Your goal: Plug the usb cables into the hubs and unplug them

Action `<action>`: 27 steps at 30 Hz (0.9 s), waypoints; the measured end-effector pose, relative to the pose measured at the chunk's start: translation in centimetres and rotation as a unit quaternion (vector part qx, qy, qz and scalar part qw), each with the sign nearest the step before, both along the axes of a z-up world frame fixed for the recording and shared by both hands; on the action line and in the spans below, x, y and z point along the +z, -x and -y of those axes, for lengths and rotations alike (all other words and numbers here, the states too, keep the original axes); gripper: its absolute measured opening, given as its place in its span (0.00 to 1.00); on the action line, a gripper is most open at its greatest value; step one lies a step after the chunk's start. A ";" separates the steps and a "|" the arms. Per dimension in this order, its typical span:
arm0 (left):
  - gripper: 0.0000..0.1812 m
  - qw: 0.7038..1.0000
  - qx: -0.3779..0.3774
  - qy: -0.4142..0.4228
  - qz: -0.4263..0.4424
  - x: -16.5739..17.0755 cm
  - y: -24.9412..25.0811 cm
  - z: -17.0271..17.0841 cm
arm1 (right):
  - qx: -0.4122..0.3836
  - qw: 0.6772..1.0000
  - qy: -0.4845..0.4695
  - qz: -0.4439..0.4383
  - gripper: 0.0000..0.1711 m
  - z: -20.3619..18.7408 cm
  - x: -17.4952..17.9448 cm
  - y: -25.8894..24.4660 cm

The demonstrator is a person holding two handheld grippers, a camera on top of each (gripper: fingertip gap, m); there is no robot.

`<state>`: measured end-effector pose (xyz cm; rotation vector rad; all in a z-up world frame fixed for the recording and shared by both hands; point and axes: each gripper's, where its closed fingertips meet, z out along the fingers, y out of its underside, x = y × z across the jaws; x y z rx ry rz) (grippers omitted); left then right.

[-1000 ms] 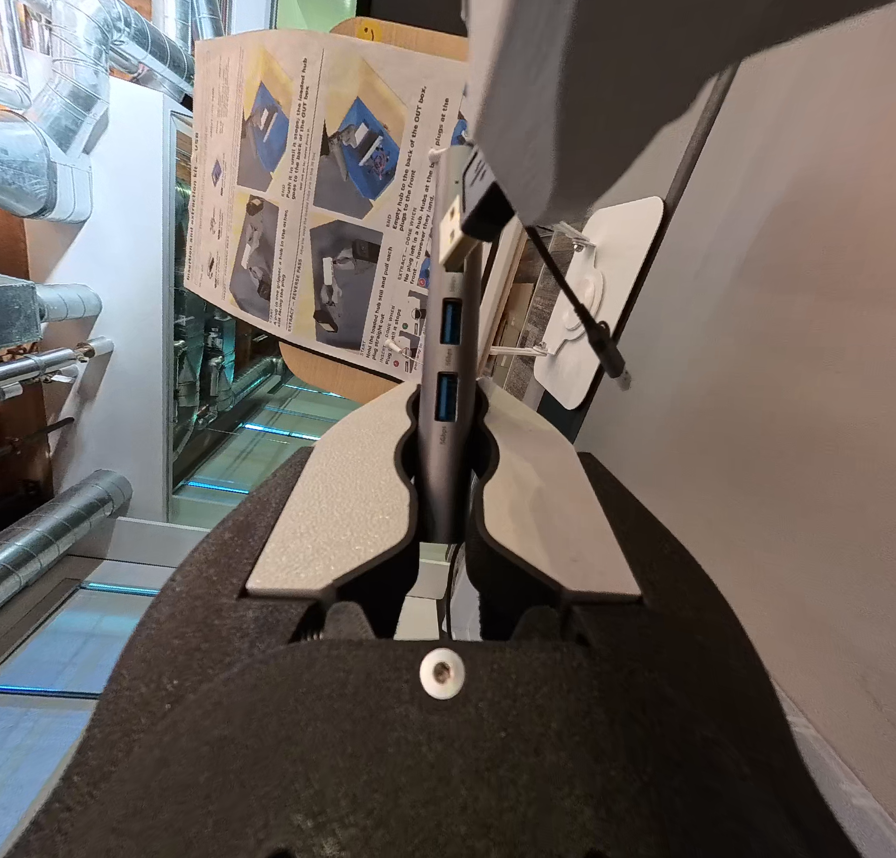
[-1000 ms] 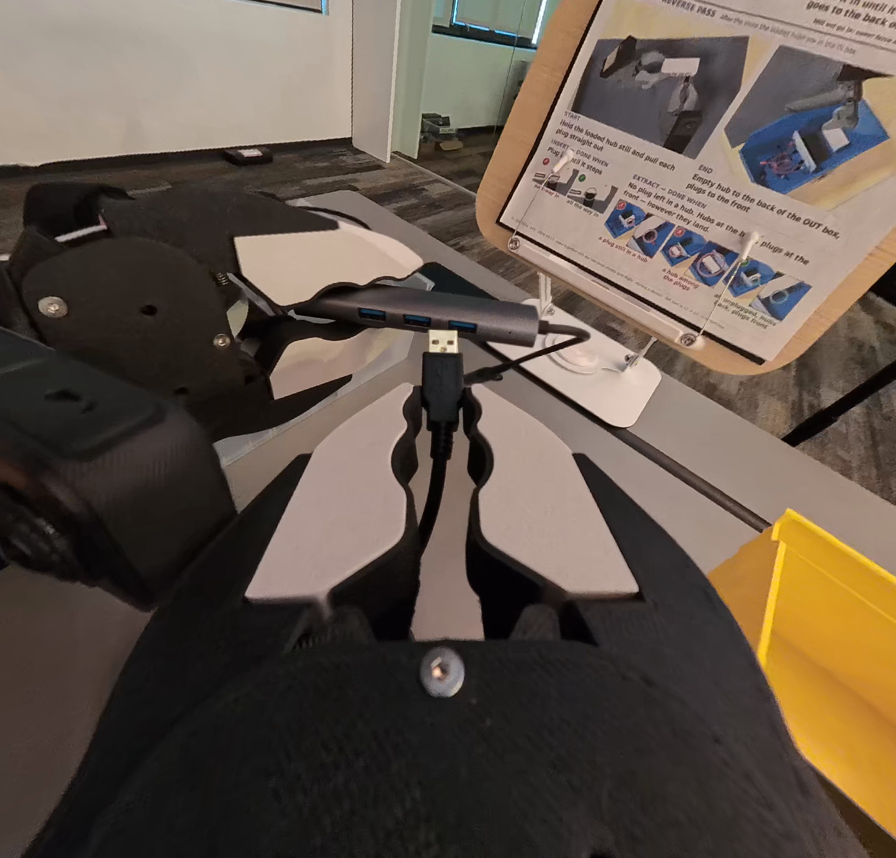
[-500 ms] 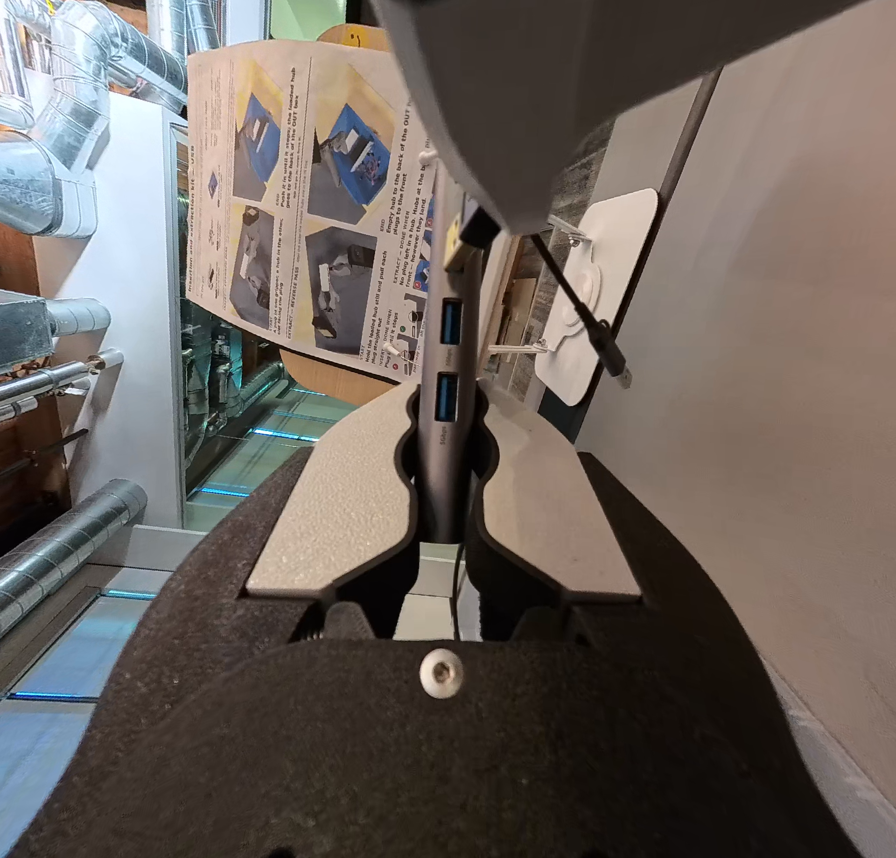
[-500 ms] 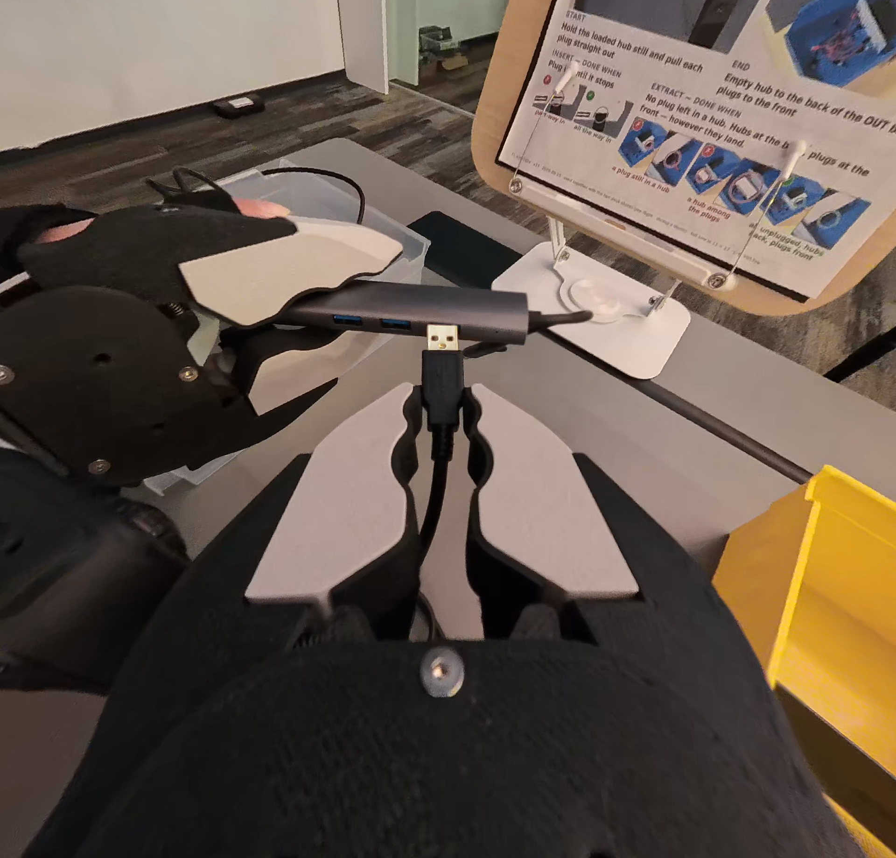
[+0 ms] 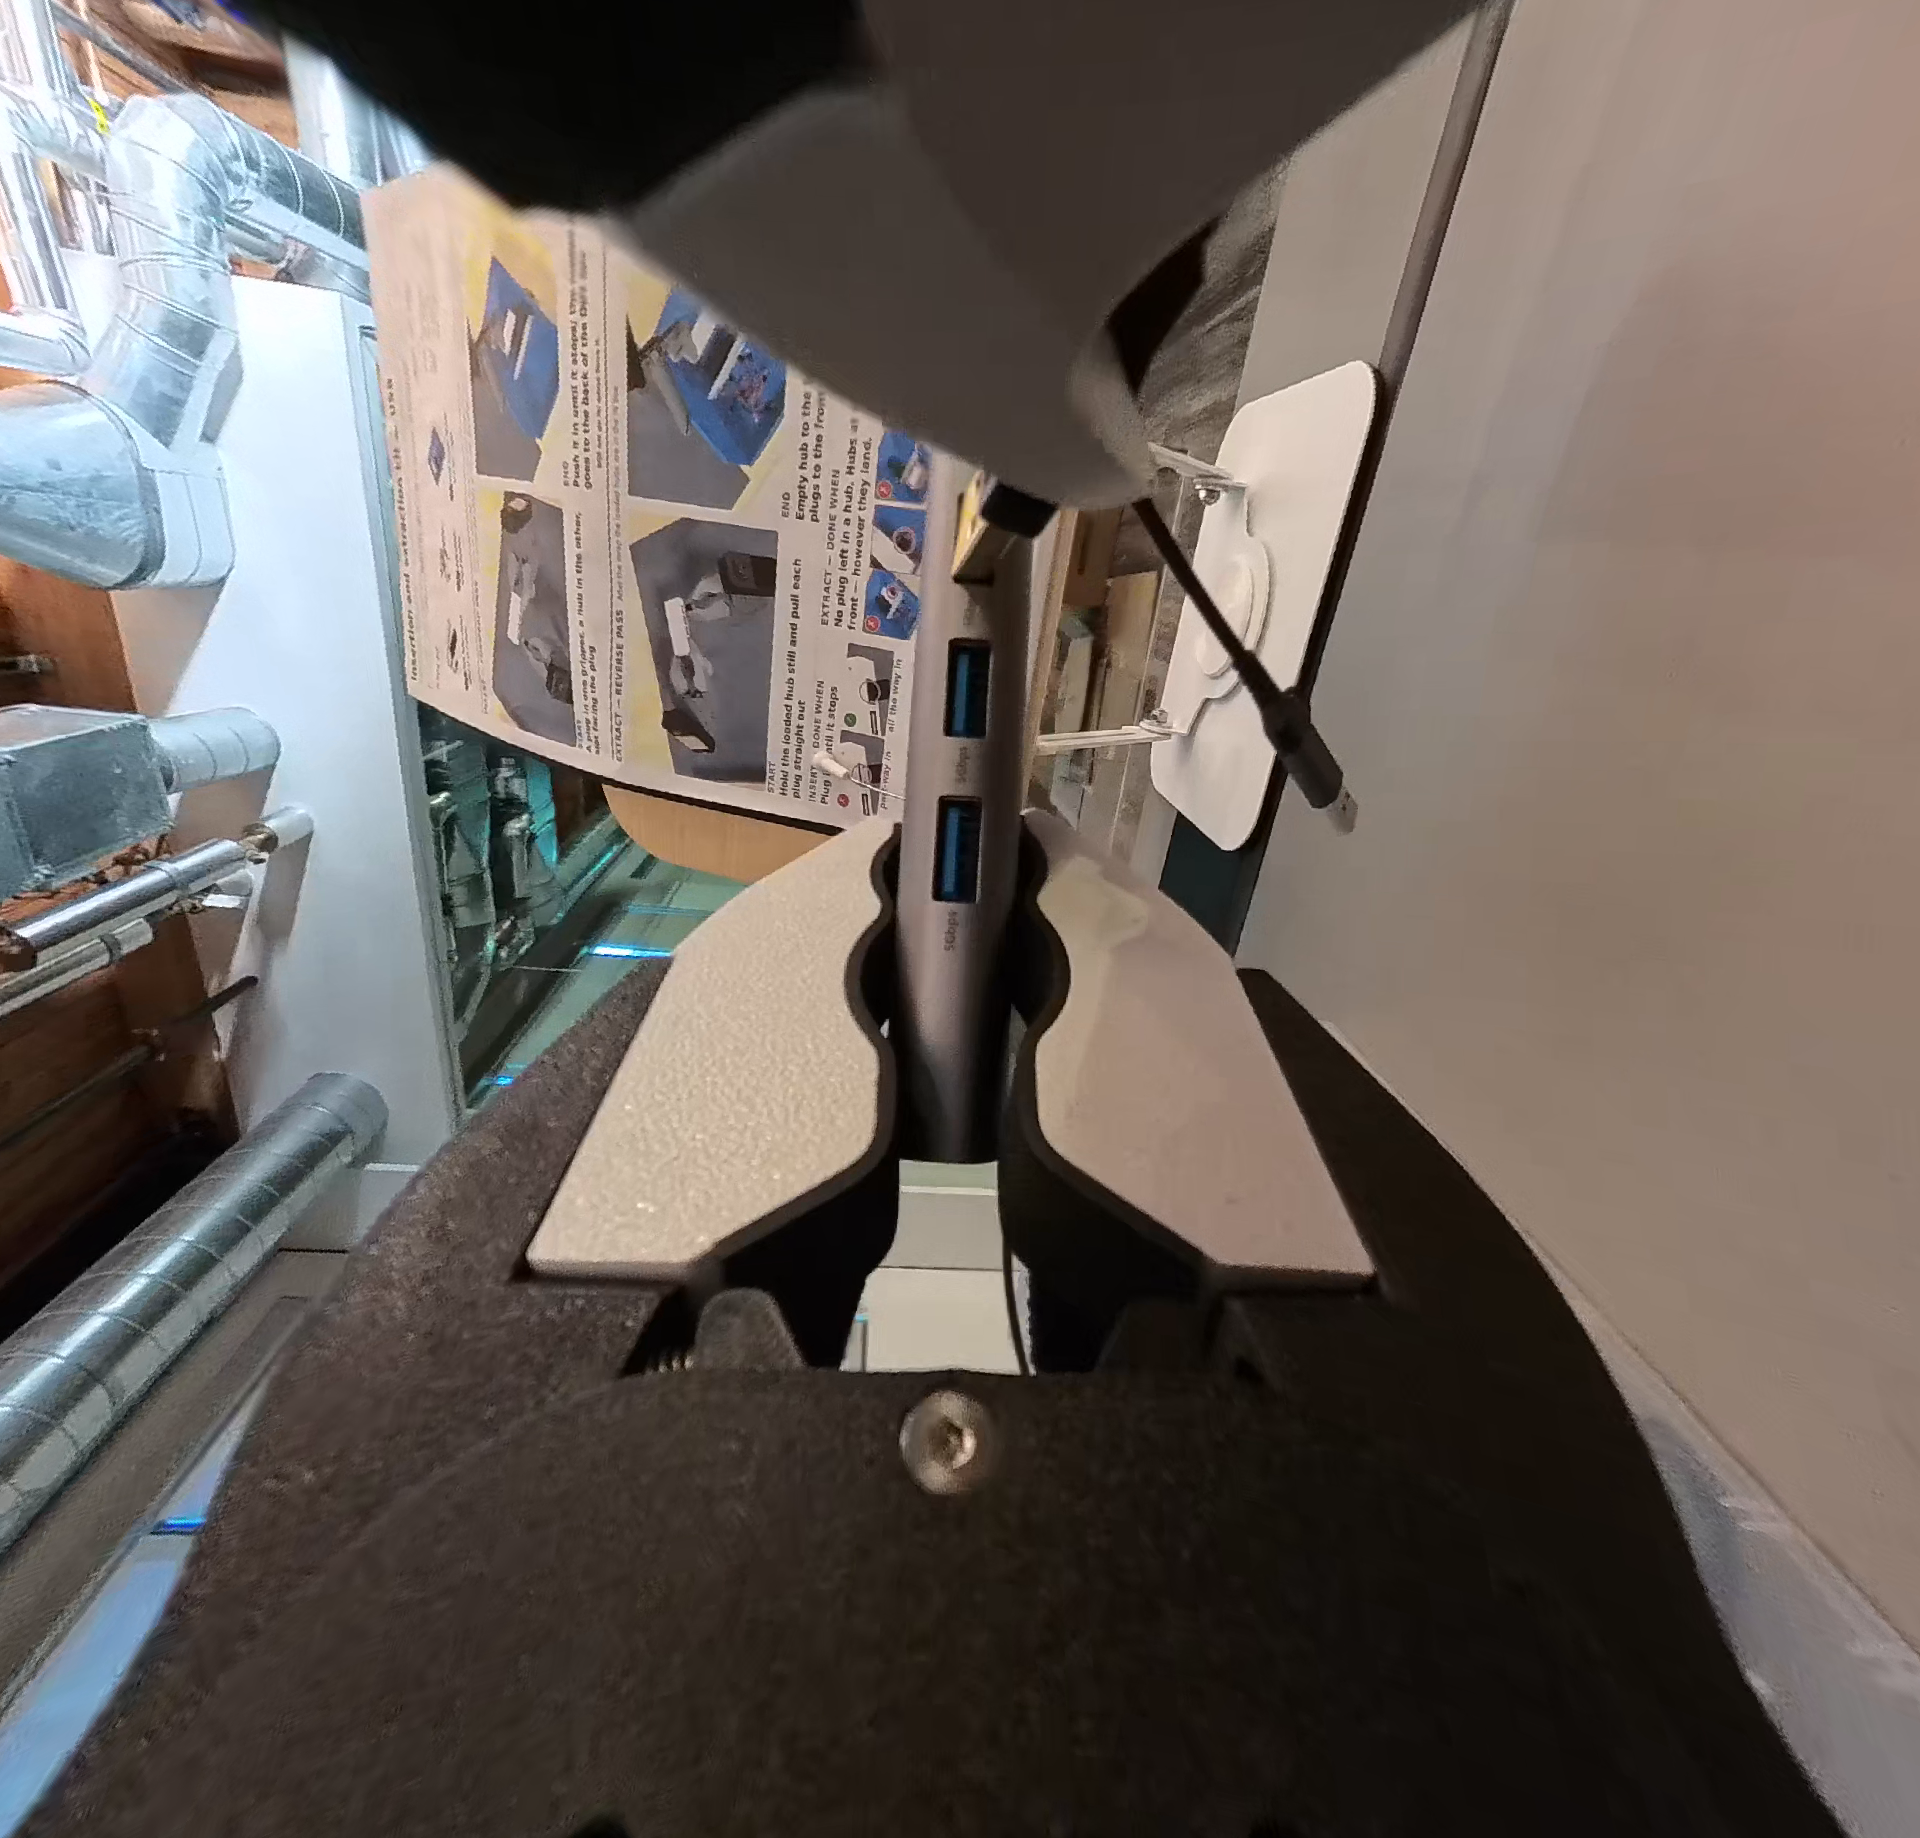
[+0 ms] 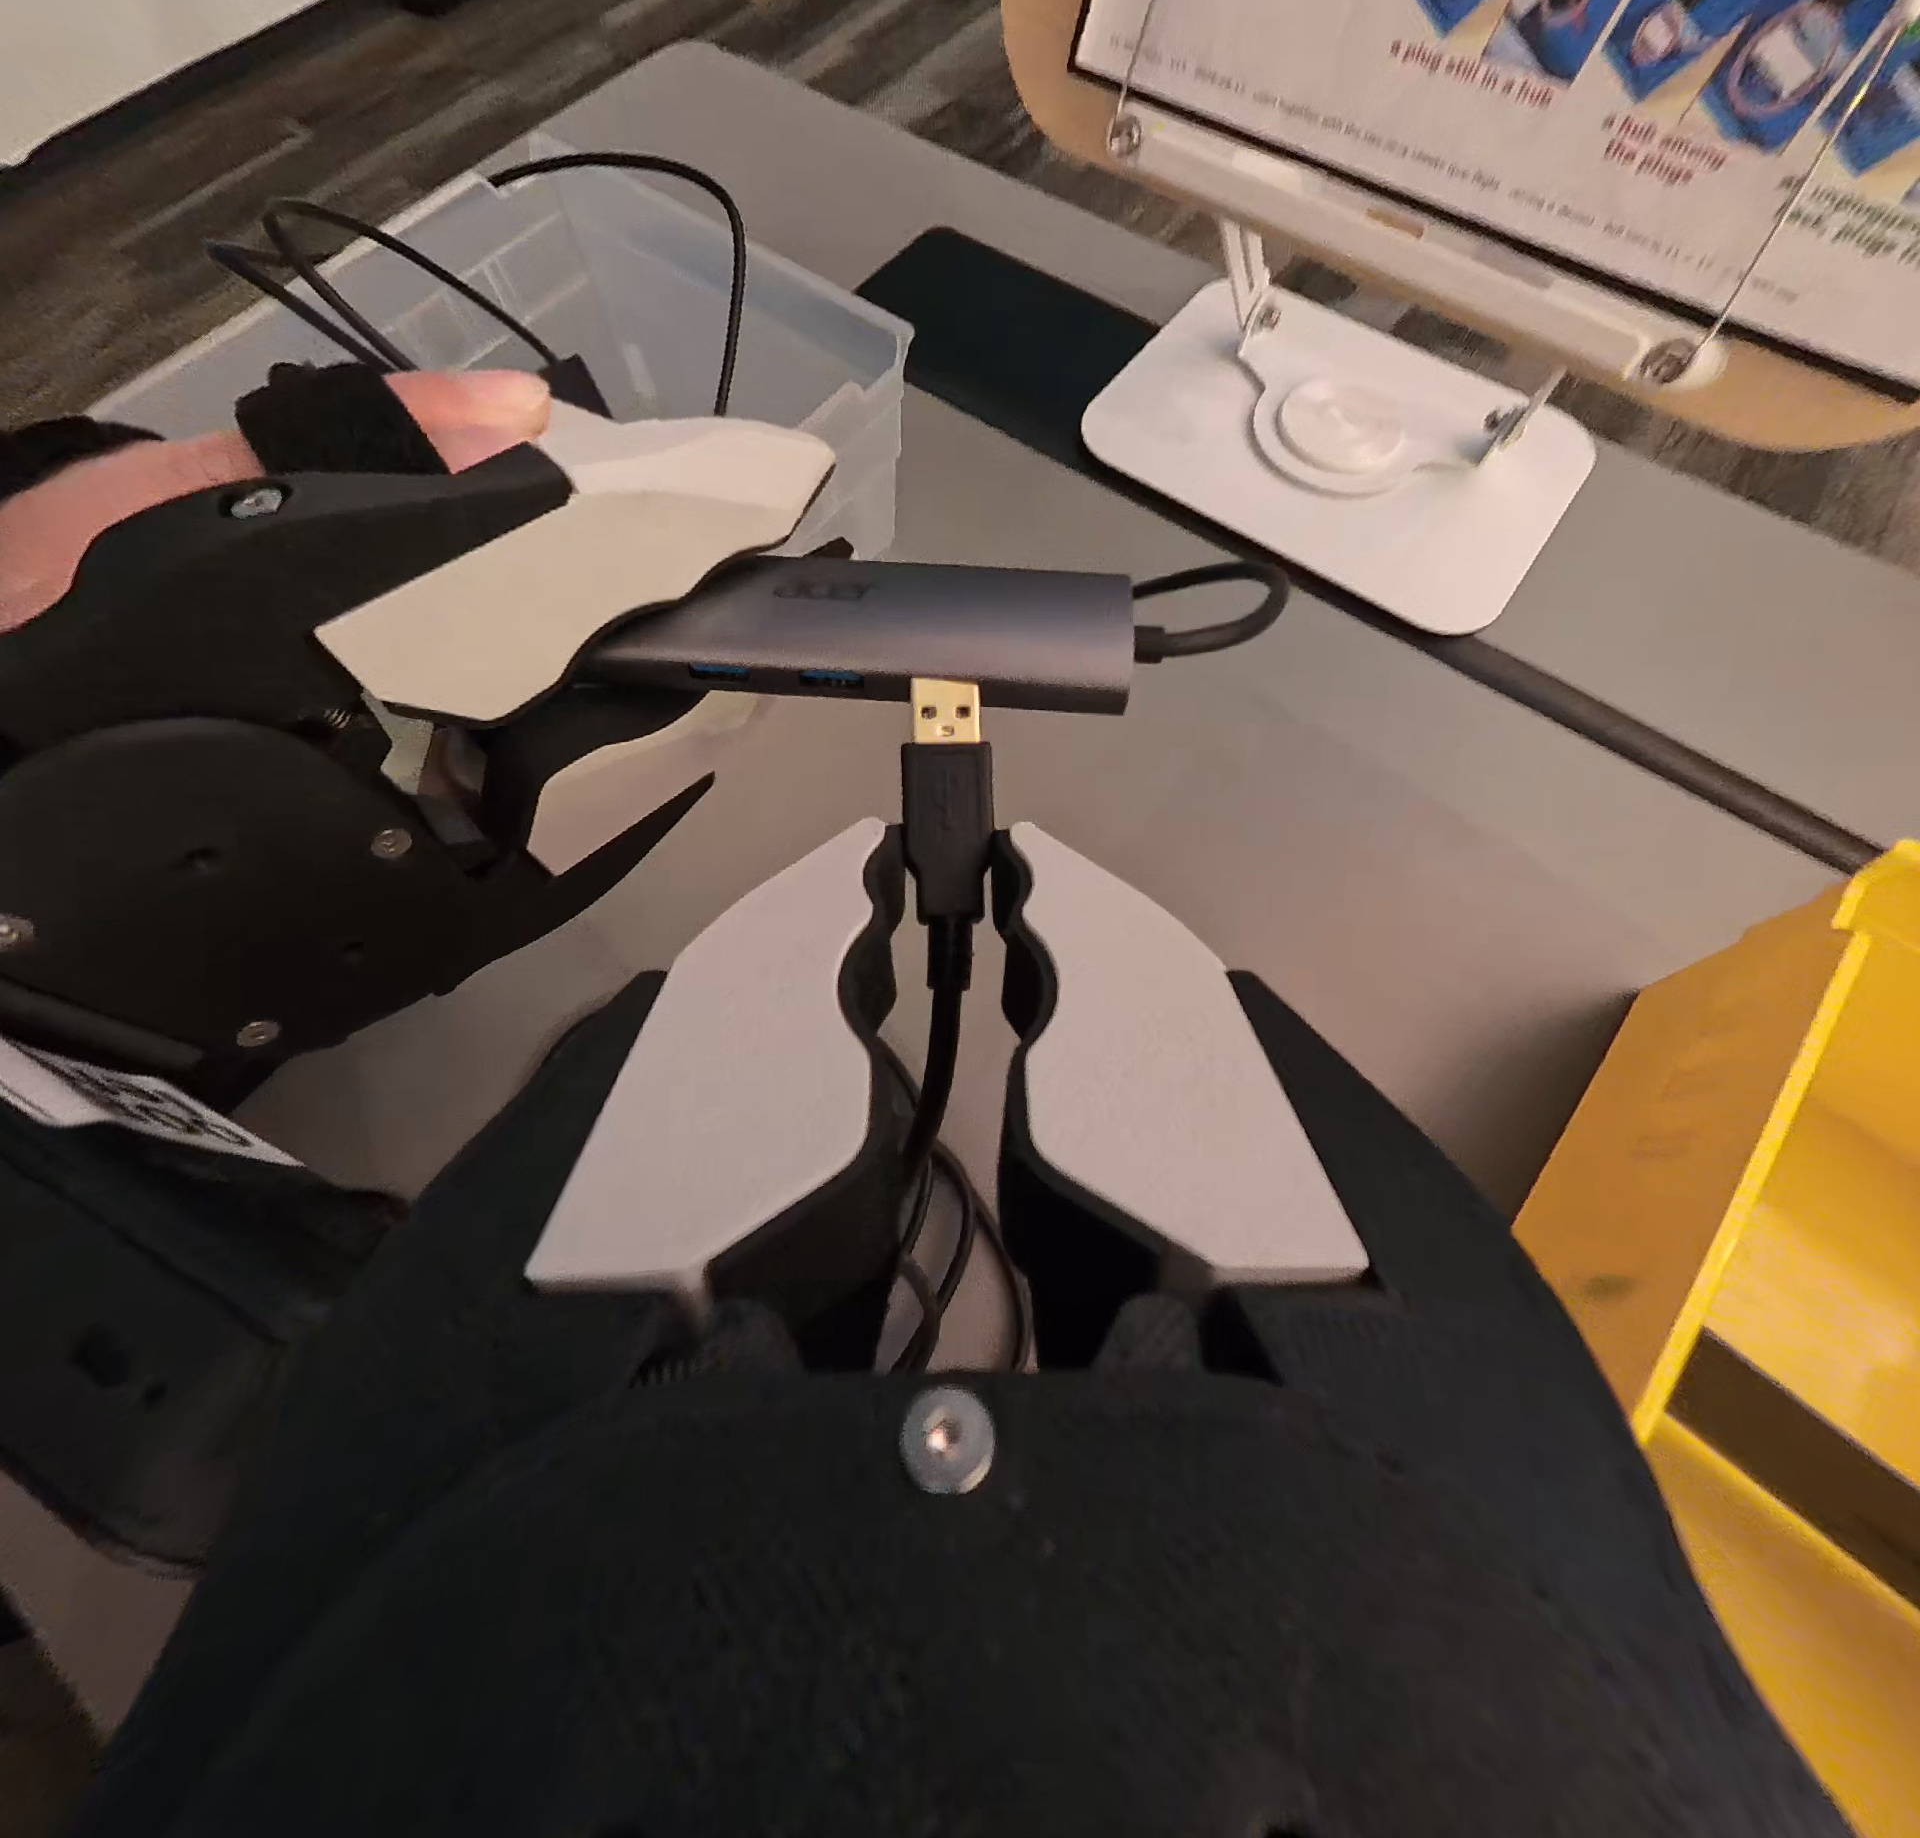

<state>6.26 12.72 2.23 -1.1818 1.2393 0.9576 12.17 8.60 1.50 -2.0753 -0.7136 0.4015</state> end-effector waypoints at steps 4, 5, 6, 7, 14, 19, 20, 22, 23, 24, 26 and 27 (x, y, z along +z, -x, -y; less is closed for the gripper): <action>0.09 1.000 0.001 -0.003 -0.028 -0.5 -0.3 0.0 | -0.003 1.000 0.028 0.012 0.10 -0.1 -0.5 -0.2; 0.09 1.000 0.001 -0.001 -0.029 -0.5 -0.3 0.0 | -0.004 1.000 0.025 0.018 0.10 -0.1 -0.5 -0.2; 0.09 1.000 0.001 0.000 -0.028 -0.5 -0.3 0.0 | -0.004 1.000 0.019 0.021 0.10 -0.2 -0.4 -0.2; 0.09 1.000 0.001 0.001 -0.026 -0.5 -0.2 0.0 | -0.002 1.000 0.009 0.023 0.10 -0.2 -0.2 -0.1; 0.09 0.999 -0.005 0.035 0.037 -0.2 0.1 0.1 | 0.021 0.995 -0.098 -0.013 0.10 -0.3 1.4 0.4; 0.09 0.998 -0.008 0.035 0.045 0.1 -0.2 0.4 | 0.026 0.986 -0.162 -0.038 0.10 -0.2 1.9 0.3; 0.09 0.998 -0.008 0.037 0.049 0.1 -0.3 0.4 | 0.026 0.984 -0.172 -0.048 0.10 -0.2 1.9 0.3; 0.09 0.997 -0.013 0.048 0.065 0.0 -0.4 0.5 | 0.028 0.977 -0.200 -0.066 0.10 -0.1 2.2 0.3; 0.09 0.996 -0.016 0.056 0.073 -0.1 -0.4 0.5 | 0.027 0.974 -0.210 -0.074 0.10 0.0 2.3 0.3; 0.09 0.995 -0.017 0.059 0.077 -0.1 -0.5 0.5 | 0.026 0.972 -0.221 -0.079 0.10 0.0 2.5 0.3; 0.09 0.995 -0.017 0.060 0.079 0.0 -0.6 0.6 | 0.026 0.967 -0.242 -0.076 0.10 0.0 2.5 0.2; 0.09 0.995 -0.017 0.057 0.078 0.0 -0.6 0.6 | 0.026 0.965 -0.251 -0.077 0.10 0.1 2.6 0.2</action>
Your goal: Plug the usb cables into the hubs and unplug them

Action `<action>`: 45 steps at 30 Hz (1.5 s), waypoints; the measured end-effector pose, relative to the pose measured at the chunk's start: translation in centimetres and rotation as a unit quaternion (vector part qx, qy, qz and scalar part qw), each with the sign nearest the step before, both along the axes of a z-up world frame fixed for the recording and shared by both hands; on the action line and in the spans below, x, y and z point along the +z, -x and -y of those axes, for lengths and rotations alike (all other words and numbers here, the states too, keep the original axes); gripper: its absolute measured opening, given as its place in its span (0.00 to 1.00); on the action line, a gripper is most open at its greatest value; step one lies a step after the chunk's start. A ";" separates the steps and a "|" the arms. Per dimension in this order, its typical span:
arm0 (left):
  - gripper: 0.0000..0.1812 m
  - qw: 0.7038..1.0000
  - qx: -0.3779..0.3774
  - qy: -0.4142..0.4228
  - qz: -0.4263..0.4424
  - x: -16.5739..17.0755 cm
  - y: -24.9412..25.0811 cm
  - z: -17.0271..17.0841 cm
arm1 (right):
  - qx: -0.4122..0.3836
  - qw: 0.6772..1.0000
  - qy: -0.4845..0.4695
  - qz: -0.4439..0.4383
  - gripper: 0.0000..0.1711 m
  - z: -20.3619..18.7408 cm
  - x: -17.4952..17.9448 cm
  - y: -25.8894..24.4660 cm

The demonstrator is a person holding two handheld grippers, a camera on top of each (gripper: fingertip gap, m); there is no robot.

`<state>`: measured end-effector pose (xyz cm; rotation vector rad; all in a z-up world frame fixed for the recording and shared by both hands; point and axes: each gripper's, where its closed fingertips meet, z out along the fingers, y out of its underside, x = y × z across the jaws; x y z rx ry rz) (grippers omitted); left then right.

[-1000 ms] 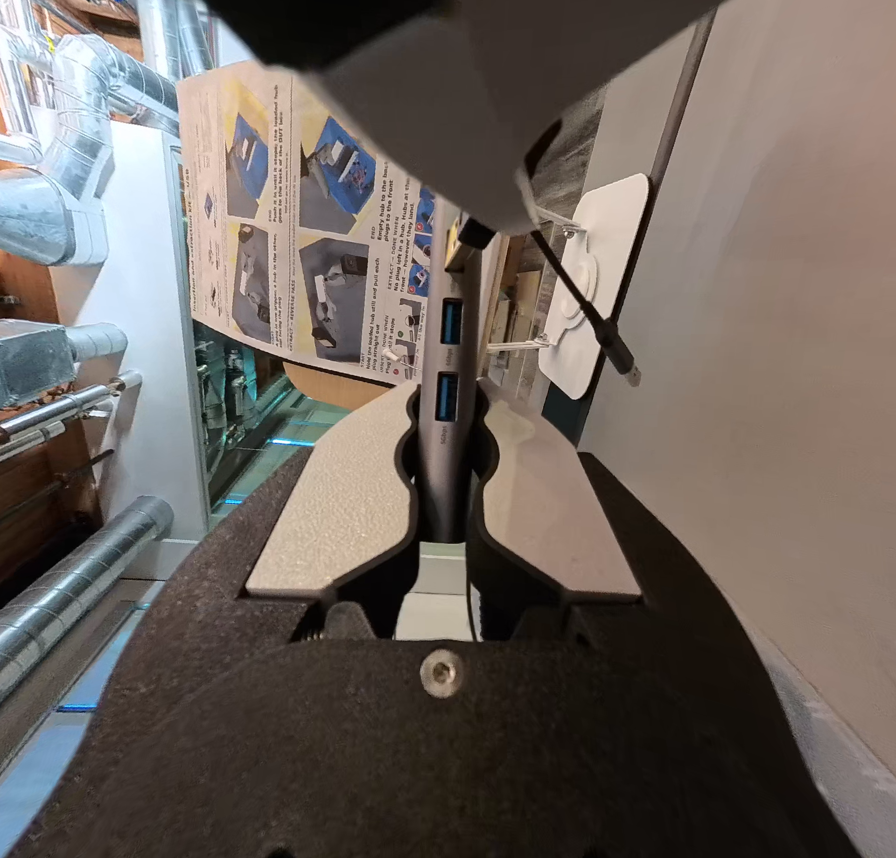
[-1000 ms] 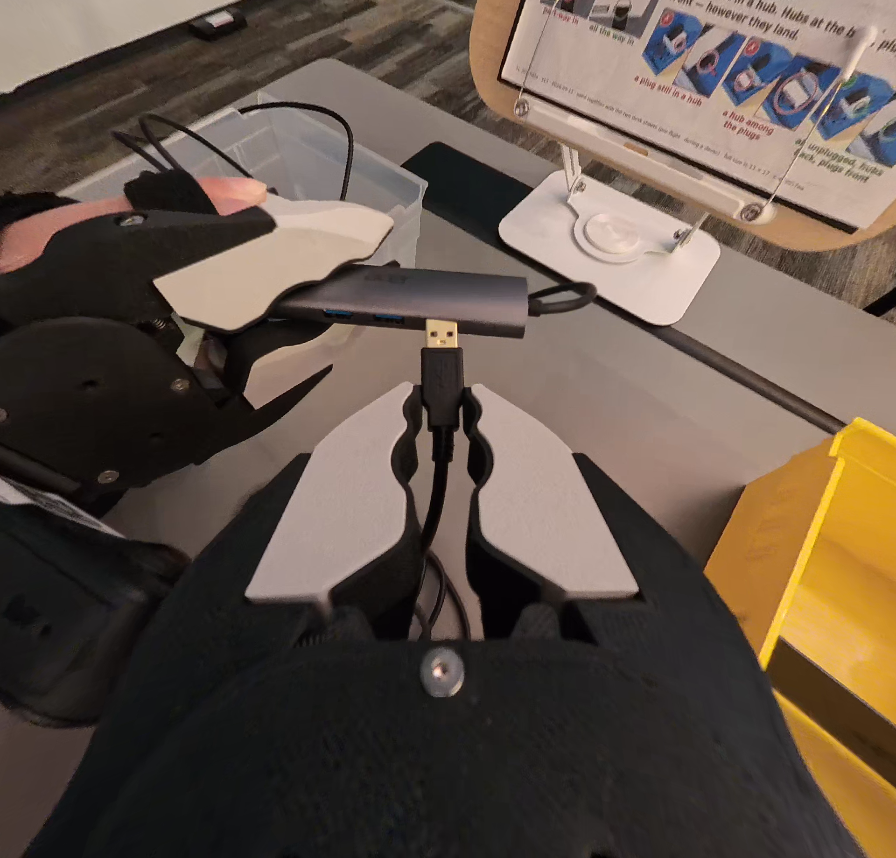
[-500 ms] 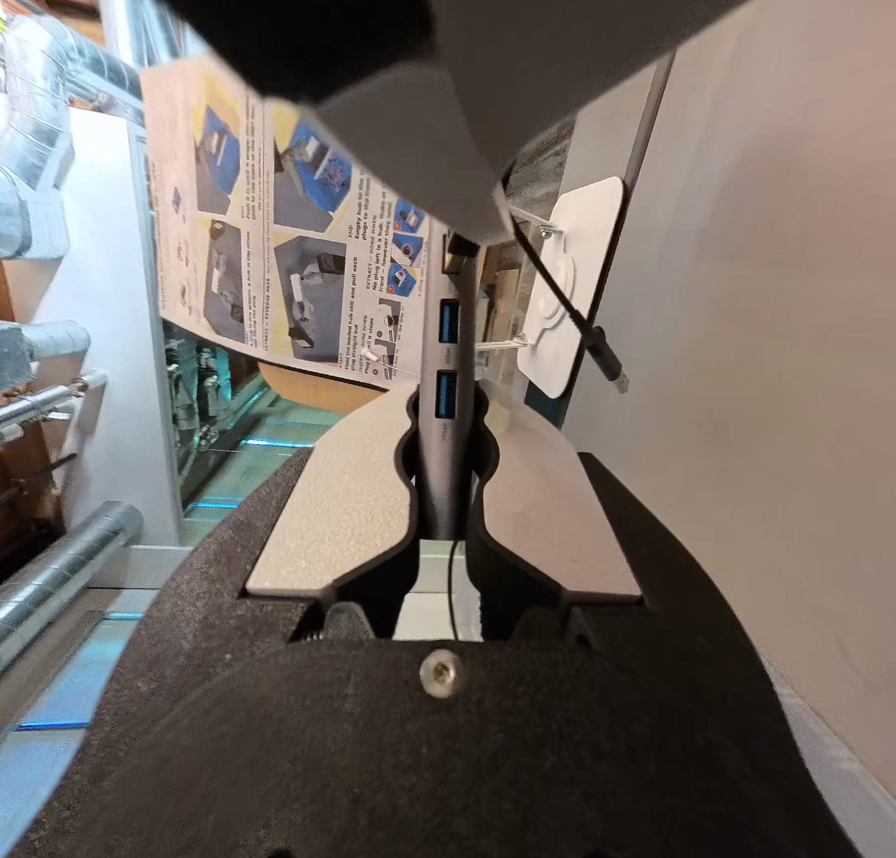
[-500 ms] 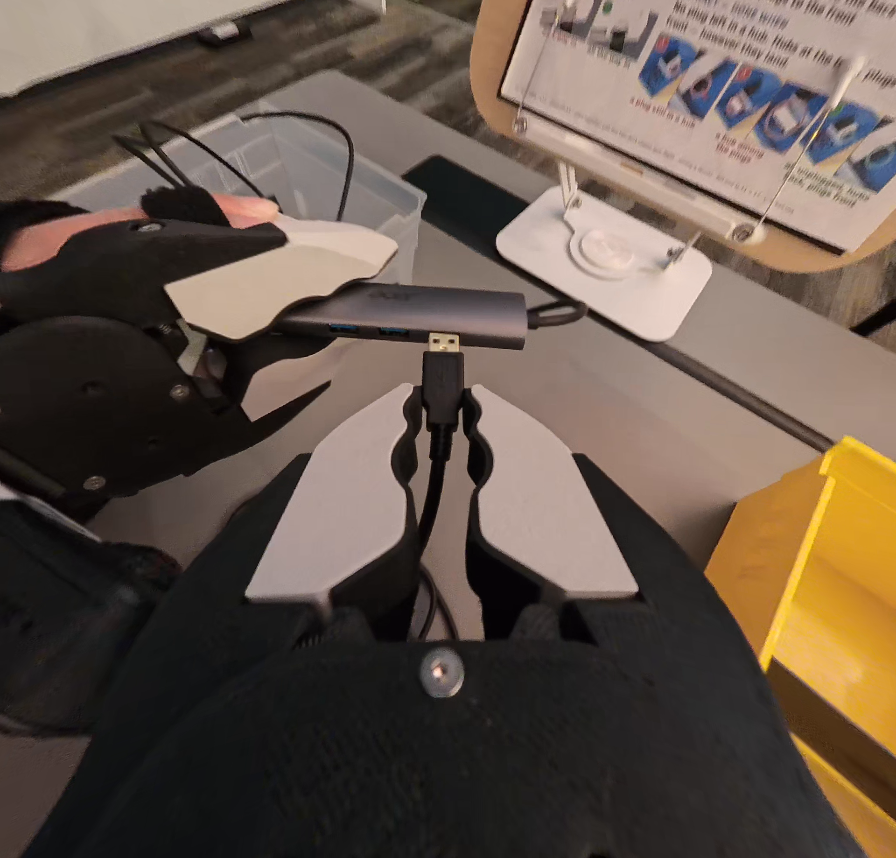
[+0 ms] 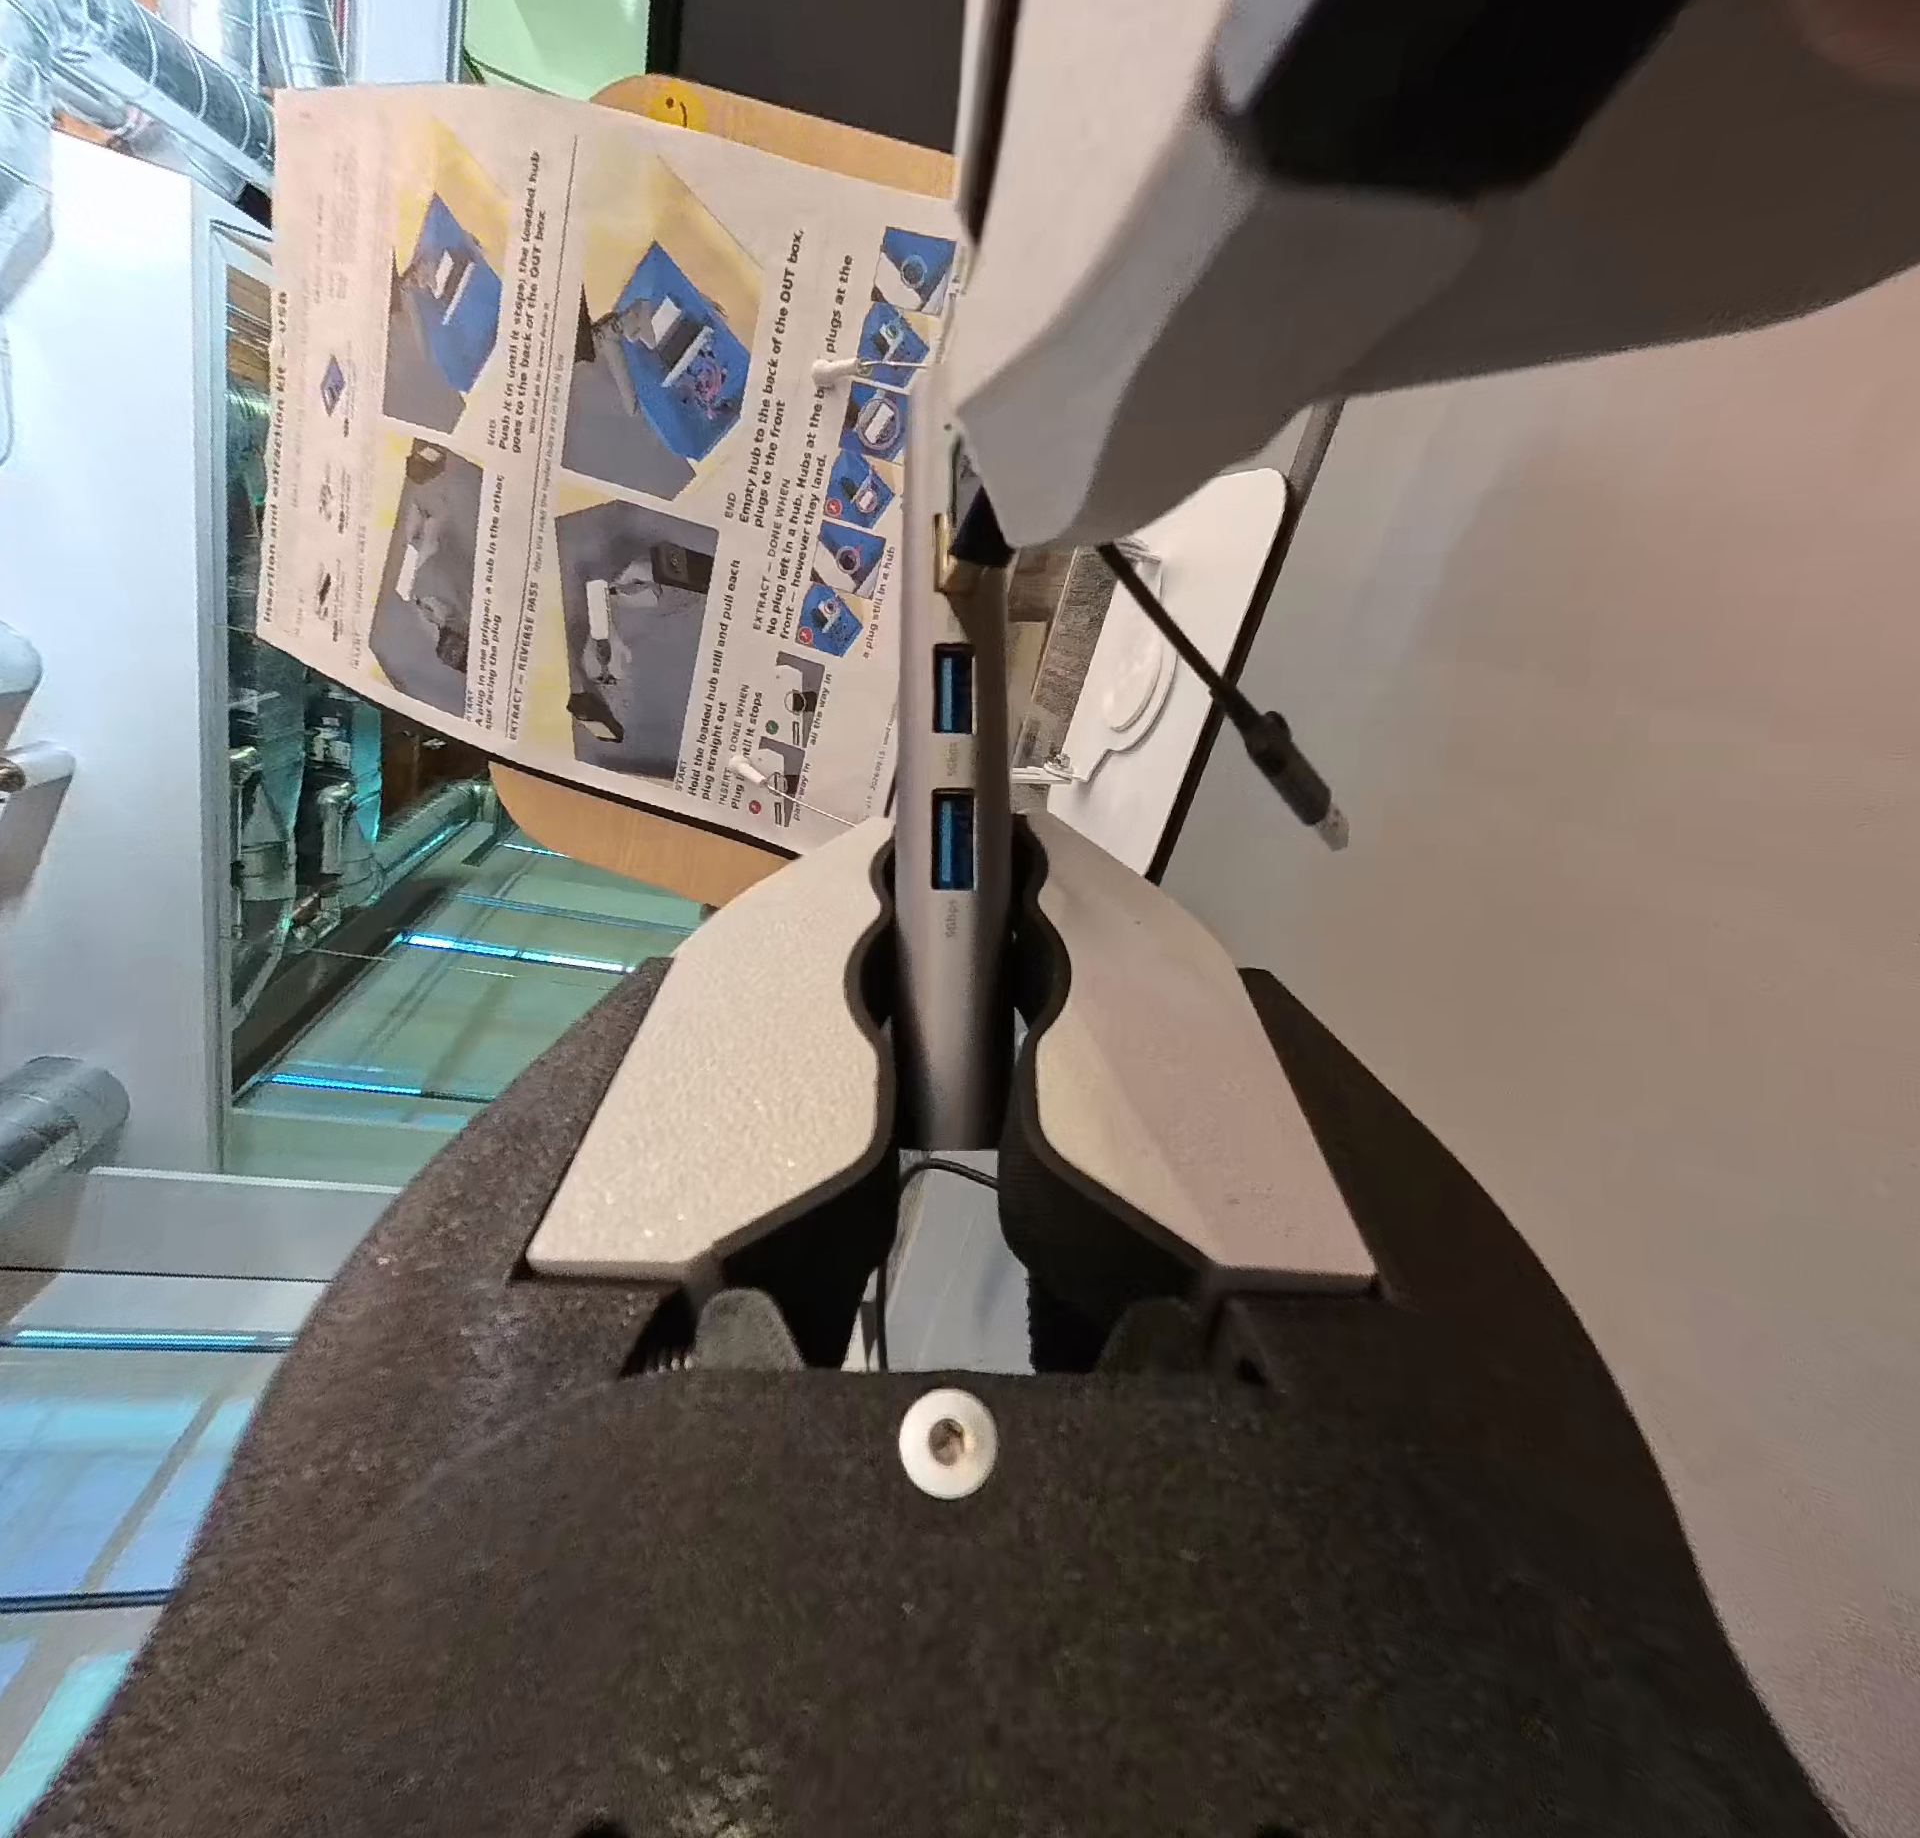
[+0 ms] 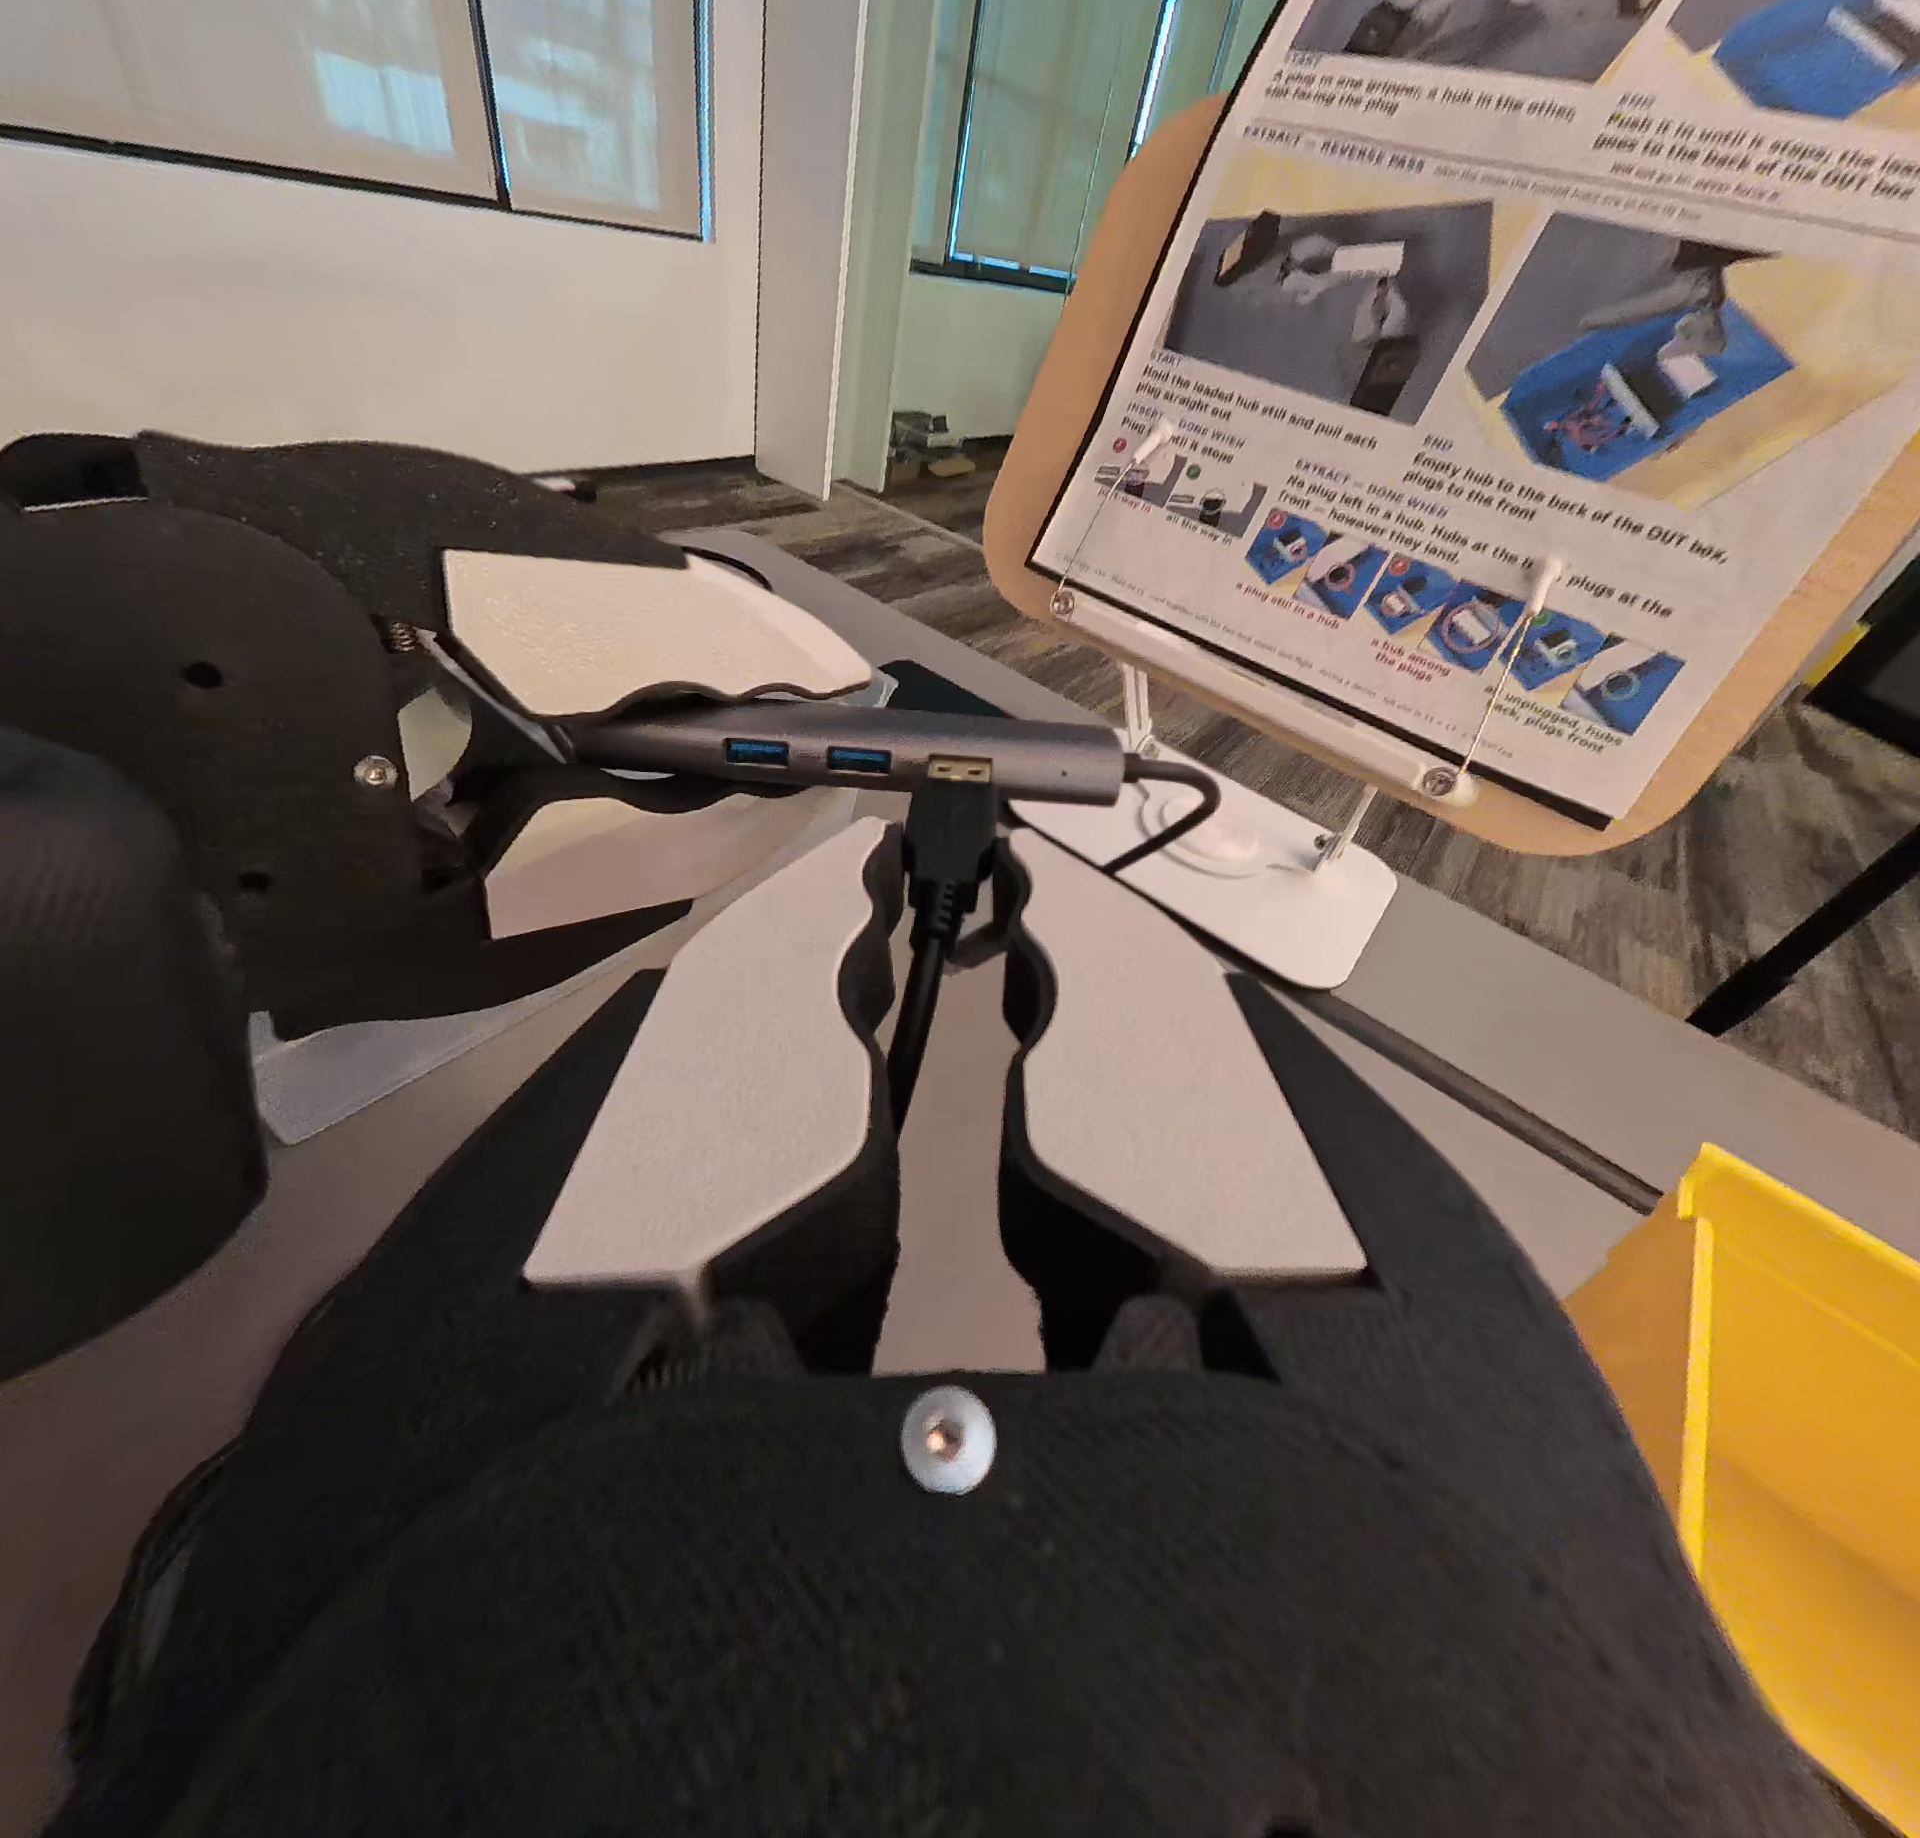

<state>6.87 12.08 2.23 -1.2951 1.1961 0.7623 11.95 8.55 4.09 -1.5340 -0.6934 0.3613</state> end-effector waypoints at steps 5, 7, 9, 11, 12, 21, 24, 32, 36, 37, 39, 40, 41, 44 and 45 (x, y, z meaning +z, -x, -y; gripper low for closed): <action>0.09 1.000 0.002 -0.010 -0.026 -0.3 -0.2 0.0 | -0.004 1.000 0.014 -0.003 0.10 0.0 -0.5 -0.2; 0.09 0.998 0.002 -0.031 -0.056 -0.3 -0.3 0.1 | -0.010 0.999 0.035 0.007 0.10 0.0 -0.7 -0.4; 0.09 0.997 -0.005 -0.033 -0.063 -0.5 -0.6 0.1 | -0.013 0.997 0.071 0.014 0.10 0.0 -1.1 -0.6; 0.09 0.997 -0.014 -0.042 -0.067 -0.6 -0.8 0.1 | -0.005 0.995 0.101 0.003 0.10 0.1 -1.0 -0.8; 0.09 0.997 -0.018 -0.038 -0.064 -0.7 -0.9 0.1 | -0.001 0.994 0.112 0.001 0.10 0.1 -1.1 -0.9; 0.09 0.999 -0.030 -0.014 -0.024 -0.9 -1.3 0.3 | 0.004 0.993 0.114 -0.007 0.10 0.1 -1.2 -1.0; 0.09 0.999 -0.041 -0.010 -0.007 -0.7 -1.2 0.3 | 0.009 0.994 0.110 -0.013 0.10 0.2 -1.0 -0.9; 0.09 0.997 -0.060 -0.038 -0.021 -0.2 -1.6 0.7 | 0.025 0.992 0.123 -0.011 0.10 0.5 -0.6 -1.1; 0.09 0.996 -0.065 -0.049 -0.029 0.0 -1.9 1.0 | 0.032 0.990 0.134 0.009 0.10 0.8 -0.5 -1.3; 0.09 0.996 -0.065 -0.055 -0.031 0.1 -1.9 1.1 | 0.032 0.990 0.137 0.012 0.10 0.8 -0.4 -1.3; 0.09 0.996 -0.066 -0.054 -0.029 0.2 -2.0 1.1 | 0.029 0.990 0.139 0.014 0.10 0.9 -0.3 -1.3; 0.09 0.996 -0.066 -0.058 -0.029 0.3 -1.9 1.1 | 0.026 0.990 0.139 0.010 0.10 0.8 -0.2 -1.3; 0.09 0.996 -0.064 -0.057 -0.027 0.3 -1.9 1.1 | 0.021 0.990 0.138 0.006 0.10 0.8 -0.2 -1.2; 0.09 0.996 -0.056 -0.057 -0.027 0.3 -1.8 1.0 | 0.002 0.991 0.132 0.008 0.10 0.6 -0.2 -1.1; 0.09 0.997 -0.055 -0.056 -0.029 0.2 -1.8 1.0 | -0.004 0.992 0.128 0.012 0.10 0.6 -0.3 -1.0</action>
